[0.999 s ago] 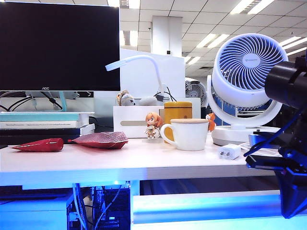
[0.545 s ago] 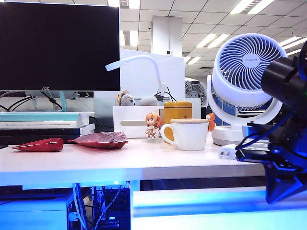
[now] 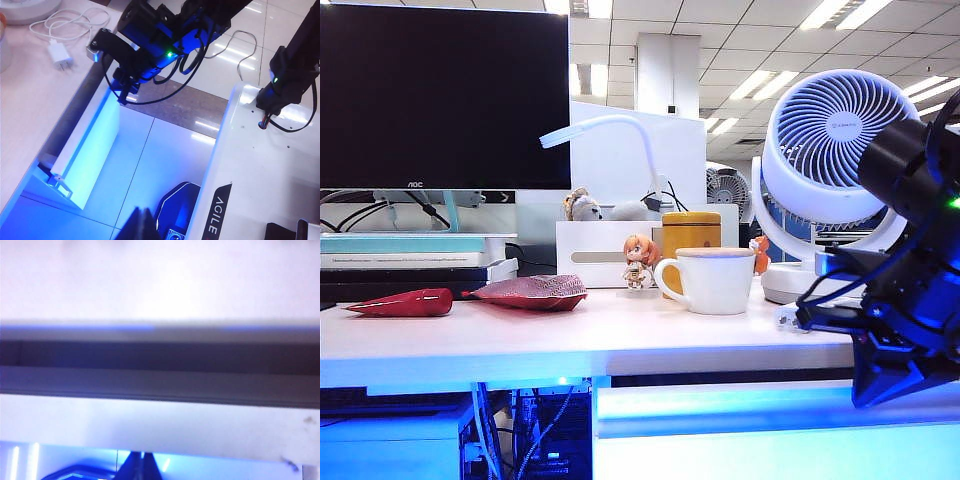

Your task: Open the drawer, place the cleaning sponge inside, then close the drawer.

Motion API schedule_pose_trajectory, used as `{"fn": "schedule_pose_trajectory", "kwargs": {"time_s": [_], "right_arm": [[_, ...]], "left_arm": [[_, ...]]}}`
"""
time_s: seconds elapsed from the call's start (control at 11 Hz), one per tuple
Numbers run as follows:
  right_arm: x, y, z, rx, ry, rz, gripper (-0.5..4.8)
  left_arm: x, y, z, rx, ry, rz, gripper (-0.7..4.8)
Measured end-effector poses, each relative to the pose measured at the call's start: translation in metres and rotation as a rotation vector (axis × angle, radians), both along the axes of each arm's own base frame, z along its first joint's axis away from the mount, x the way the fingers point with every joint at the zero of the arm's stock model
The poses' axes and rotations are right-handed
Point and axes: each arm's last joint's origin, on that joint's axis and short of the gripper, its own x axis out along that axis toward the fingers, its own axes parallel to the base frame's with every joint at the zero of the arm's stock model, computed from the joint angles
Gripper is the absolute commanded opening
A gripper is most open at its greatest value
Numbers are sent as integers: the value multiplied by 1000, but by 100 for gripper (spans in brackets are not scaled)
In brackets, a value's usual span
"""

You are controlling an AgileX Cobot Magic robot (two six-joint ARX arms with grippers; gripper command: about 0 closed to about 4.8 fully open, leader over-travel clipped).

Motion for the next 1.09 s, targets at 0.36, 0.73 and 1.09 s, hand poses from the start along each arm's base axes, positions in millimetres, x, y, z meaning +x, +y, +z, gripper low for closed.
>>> {"fn": "schedule_pose_trajectory", "kwargs": {"time_s": [0.36, 0.73, 1.09], "right_arm": [[12, 3, -2, -3, -55, -16, -3], [36, 11, -3, 3, -76, -17, -3], [24, 7, 48, 34, -154, -14, -3]], "left_arm": [[0, 0, 0, -2, 5, 3, -6], [0, 0, 0, -1, 6, 4, -6], [0, 0, 0, 0, 6, 8, -6]]}}
